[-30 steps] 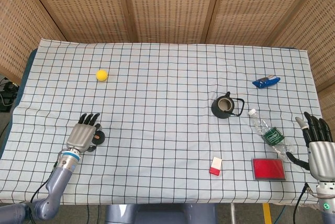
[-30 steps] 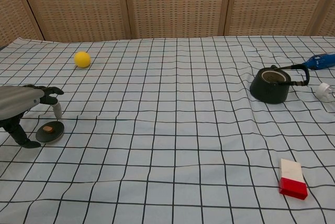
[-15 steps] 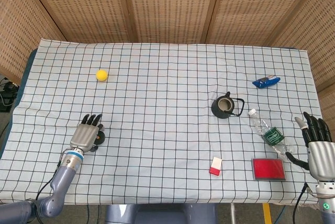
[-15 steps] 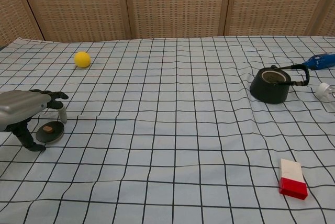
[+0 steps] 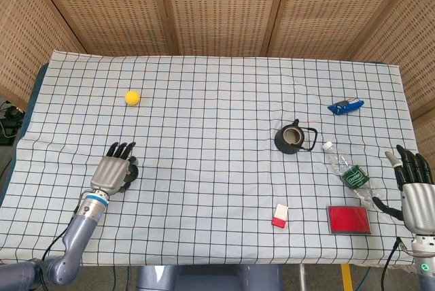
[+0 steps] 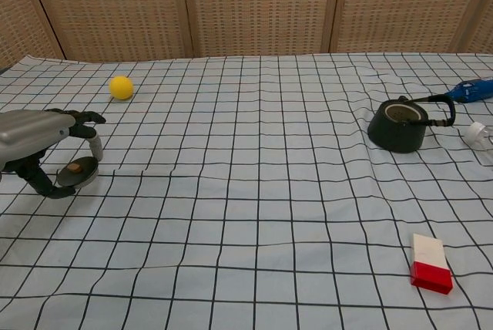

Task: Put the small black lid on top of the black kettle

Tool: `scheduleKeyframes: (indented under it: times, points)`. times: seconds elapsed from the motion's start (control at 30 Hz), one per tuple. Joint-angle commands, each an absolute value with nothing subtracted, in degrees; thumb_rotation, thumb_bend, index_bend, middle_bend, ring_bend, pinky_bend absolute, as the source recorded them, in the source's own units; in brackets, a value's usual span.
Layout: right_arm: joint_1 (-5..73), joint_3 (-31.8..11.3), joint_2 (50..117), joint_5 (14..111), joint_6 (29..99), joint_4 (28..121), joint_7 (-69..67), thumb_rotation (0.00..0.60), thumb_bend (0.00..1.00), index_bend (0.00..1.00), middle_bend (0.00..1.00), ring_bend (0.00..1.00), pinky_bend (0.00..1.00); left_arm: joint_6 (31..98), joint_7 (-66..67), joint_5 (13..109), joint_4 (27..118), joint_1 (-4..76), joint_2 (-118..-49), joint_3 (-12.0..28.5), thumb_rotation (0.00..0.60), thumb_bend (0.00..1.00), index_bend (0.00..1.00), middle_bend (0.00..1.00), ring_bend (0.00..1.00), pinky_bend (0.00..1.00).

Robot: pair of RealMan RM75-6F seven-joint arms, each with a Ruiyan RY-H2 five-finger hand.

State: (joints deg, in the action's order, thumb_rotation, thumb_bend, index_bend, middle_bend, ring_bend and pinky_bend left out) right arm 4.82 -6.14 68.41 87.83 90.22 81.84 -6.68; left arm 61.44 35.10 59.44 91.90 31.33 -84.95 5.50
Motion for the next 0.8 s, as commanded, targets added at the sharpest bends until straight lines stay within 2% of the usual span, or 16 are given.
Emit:
scheduleKeyframes:
  times: [0.03, 0.4, 0.6, 0.8]
  points:
    - [4.9, -6.3, 68.4, 87.3, 89.8, 81.6, -7.0, 0.600, 0.14, 0.12, 0.00, 0.00, 0.00, 60.9, 35.8, 58.9, 93.2, 32.7, -84.0, 6.6, 0.600, 0.40, 0.46, 0.00, 0.00, 0.00]
    - [5.4, -7.9, 68.2, 83.4, 87.2, 79.6, -9.2, 0.600, 0.14, 0.12, 0.00, 0.00, 0.00, 55.0, 44.1, 47.9, 91.6, 45.6, -88.4, 15.1, 0.600, 0.40, 0.46, 0.00, 0.00, 0.00]
    - [5.2, -8.7, 67.9, 81.9, 86.7, 78.7, -11.2, 0.600, 0.14, 0.12, 0.00, 0.00, 0.00, 52.0, 48.1, 40.7, 85.5, 54.4, -93.9, 18.3, 0.600, 0.40, 0.46, 0.00, 0.00, 0.00]
    - [5.1, -9.2, 67.6, 80.8, 86.1, 77.8, -13.1, 0.600, 0.14, 0.12, 0.00, 0.00, 0.00, 52.1, 51.0, 36.9, 78.4, 62.0, -99.7, 20.3, 0.600, 0.40, 0.45, 0.00, 0.00, 0.00]
